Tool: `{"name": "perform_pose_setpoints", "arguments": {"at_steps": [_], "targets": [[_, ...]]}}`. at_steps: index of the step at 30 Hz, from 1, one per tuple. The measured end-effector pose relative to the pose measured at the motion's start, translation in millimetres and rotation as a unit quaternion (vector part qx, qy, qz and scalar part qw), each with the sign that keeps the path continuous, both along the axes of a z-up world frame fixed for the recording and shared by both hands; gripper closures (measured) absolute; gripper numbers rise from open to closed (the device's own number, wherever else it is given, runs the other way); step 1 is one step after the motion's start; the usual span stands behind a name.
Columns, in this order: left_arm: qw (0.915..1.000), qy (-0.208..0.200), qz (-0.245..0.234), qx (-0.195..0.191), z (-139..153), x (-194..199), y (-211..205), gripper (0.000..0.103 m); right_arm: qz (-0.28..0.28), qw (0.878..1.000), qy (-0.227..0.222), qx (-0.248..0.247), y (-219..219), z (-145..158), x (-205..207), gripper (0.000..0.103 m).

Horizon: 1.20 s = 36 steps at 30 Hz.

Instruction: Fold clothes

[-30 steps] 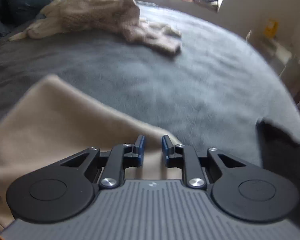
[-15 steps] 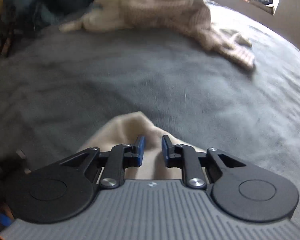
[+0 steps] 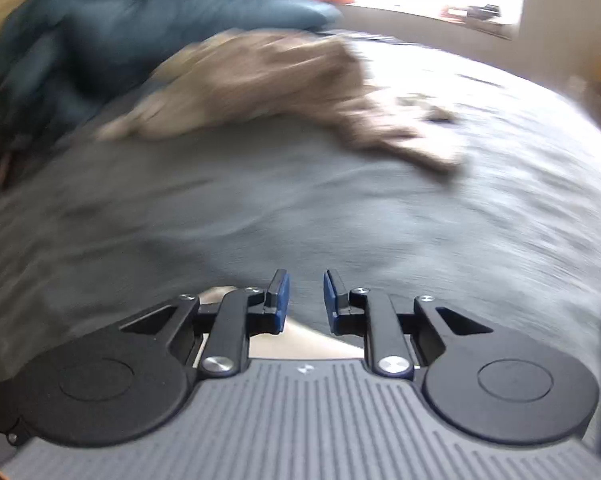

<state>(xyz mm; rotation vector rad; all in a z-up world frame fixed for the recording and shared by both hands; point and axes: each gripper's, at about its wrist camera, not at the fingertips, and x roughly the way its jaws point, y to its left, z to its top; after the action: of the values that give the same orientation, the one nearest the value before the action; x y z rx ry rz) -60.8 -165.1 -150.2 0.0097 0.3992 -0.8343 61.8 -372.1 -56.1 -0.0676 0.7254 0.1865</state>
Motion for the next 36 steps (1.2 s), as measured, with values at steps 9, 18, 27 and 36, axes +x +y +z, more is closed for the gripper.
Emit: {"name": "perform_pose_setpoints", "arguments": {"at_steps": [9, 18, 27, 36], "targets": [[0.9991, -0.004, -0.001, 0.043, 6, -1, -9, 0.008, -0.07, 0.995, 0.038, 0.054, -78, -75, -6, 0.083], [0.9995, 0.029, 0.007, 0.007, 33, 7, 13, 0.012, -0.031, 0.998, -0.017, 0.048, -64, -1, -106, 0.082], [0.9959, 0.047, -0.06, 0.048, 27, -9, 2, 0.031, 0.039, 0.998, 0.054, -0.012, -18, -68, -152, 0.084], [0.9944, 0.05, -0.065, 0.066, 38, -24, 6, 0.034, 0.013, 0.999, 0.017, 0.048, -24, -52, -173, 0.084]]}}
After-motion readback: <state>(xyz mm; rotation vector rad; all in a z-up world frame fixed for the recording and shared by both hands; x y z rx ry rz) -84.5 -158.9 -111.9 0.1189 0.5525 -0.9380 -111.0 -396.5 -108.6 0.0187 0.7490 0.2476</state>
